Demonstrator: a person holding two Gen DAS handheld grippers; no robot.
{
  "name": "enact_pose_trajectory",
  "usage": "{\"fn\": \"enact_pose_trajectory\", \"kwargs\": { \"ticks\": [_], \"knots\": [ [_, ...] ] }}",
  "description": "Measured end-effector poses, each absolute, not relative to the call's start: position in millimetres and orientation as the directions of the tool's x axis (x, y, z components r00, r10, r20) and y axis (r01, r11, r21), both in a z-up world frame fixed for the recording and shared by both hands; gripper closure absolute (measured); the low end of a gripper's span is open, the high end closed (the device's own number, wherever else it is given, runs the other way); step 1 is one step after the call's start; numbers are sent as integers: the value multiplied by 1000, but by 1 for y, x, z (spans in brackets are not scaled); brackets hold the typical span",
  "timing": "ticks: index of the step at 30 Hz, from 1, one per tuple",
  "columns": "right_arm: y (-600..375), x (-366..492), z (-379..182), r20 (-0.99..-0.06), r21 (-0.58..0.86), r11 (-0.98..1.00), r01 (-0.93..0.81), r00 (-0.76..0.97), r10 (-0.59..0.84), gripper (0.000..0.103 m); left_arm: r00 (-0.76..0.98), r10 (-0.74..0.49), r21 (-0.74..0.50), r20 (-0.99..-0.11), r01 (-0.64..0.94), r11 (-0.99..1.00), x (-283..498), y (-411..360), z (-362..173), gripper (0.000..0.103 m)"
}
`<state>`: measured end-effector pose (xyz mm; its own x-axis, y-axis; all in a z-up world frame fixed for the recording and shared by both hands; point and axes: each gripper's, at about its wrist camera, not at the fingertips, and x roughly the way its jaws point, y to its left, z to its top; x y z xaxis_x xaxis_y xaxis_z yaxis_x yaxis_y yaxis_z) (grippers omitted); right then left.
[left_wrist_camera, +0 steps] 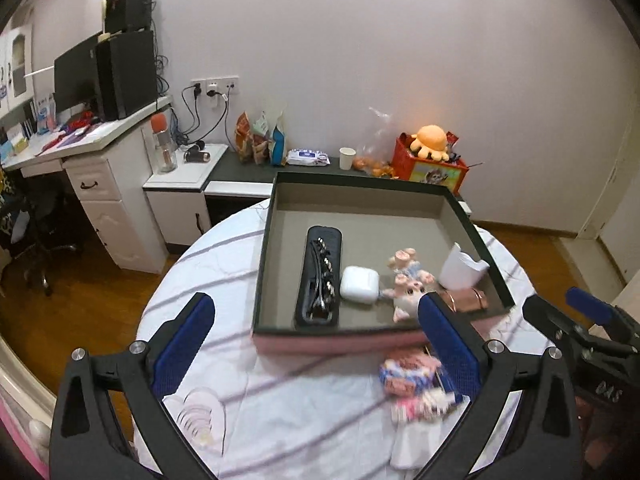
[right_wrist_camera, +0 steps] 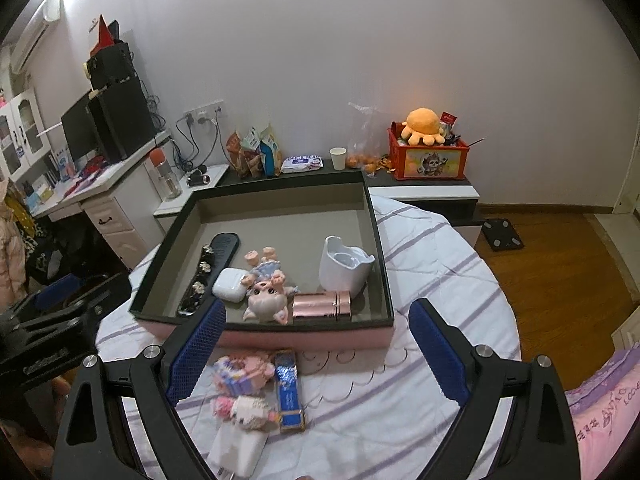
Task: Organize rigid objects
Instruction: 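Move the right gripper toward the white charger plug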
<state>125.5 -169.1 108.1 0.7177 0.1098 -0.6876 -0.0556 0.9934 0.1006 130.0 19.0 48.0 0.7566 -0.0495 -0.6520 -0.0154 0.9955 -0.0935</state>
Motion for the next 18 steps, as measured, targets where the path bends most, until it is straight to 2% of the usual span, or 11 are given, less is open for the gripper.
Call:
{"fn": "enact_pose_trajectory", "kwargs": {
  "ticks": [18],
  "knots": [
    [-178, 57, 77, -746, 100, 995, -31, 659, 95, 9, 713, -13, -56, -701, -37, 998, 57, 25, 15, 0]
  ]
}}
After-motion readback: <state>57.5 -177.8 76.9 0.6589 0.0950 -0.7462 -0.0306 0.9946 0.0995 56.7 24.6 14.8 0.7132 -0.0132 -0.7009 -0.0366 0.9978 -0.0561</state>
